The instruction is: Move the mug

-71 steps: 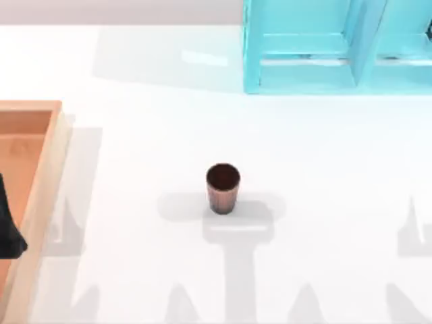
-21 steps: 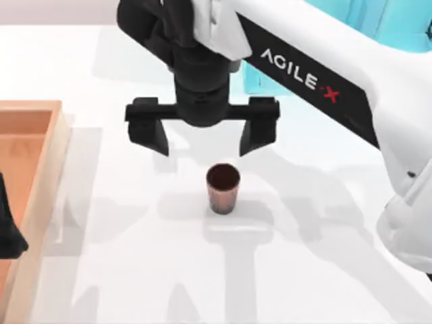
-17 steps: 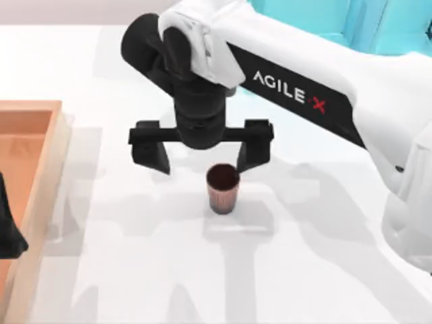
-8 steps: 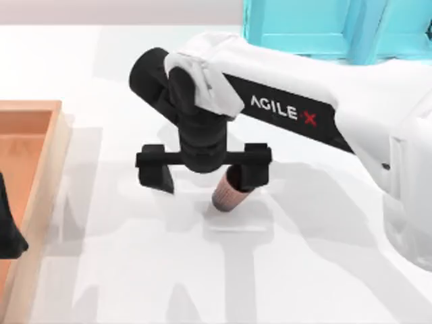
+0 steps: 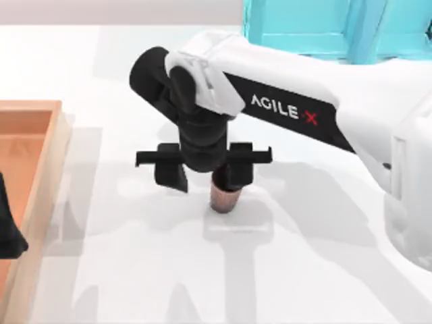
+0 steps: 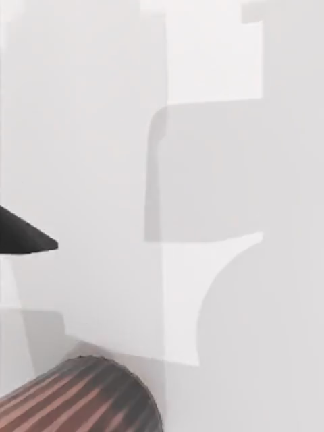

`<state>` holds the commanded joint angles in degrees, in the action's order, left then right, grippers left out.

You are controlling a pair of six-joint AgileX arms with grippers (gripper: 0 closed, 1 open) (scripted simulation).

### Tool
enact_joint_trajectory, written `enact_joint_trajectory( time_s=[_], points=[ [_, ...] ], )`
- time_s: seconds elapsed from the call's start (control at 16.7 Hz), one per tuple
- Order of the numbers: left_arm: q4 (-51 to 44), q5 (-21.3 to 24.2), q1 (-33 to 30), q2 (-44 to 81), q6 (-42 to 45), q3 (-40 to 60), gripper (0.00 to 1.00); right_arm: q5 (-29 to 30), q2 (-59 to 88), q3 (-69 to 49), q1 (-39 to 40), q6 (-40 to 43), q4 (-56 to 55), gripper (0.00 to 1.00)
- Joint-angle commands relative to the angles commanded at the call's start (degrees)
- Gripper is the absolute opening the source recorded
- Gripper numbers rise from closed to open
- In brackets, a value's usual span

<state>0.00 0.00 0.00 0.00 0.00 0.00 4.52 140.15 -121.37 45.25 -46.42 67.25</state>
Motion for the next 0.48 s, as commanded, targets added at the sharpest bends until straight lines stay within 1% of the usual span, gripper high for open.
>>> enact_joint_trajectory(
  time_s=[0.3, 0.36, 0.48],
  points=[
    [0.0, 0.0, 0.0, 0.0, 0.0, 0.0, 1.0, 0.0, 0.0, 0.0, 0.0, 0.0, 0.0, 0.02],
    [0.0, 0.0, 0.0, 0.0, 0.0, 0.0, 1.0, 0.0, 0.0, 0.0, 0.0, 0.0, 0.0, 0.0],
    [0.0, 0.0, 0.0, 0.0, 0.0, 0.0, 1.0, 0.0, 0.0, 0.0, 0.0, 0.0, 0.0, 0.0]
  ],
)
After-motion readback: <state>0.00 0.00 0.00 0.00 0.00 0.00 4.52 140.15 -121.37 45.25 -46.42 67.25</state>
